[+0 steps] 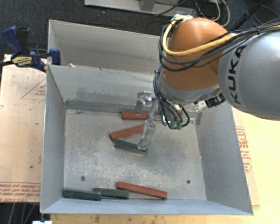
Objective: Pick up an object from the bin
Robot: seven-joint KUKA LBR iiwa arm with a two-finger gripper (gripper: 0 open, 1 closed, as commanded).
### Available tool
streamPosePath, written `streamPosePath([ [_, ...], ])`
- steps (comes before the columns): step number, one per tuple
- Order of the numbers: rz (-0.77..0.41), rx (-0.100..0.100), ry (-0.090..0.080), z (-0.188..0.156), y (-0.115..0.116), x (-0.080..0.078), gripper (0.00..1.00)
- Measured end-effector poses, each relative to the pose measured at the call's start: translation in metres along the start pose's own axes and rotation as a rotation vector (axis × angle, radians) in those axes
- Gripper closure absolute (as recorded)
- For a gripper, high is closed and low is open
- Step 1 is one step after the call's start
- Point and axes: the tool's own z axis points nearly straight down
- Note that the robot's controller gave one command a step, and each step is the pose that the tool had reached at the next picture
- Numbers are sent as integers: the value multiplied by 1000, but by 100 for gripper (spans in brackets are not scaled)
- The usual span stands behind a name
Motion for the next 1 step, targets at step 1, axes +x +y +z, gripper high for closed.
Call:
streamPosePath([
  [1, 3, -1, -7, -4, -1, -1, 0],
])
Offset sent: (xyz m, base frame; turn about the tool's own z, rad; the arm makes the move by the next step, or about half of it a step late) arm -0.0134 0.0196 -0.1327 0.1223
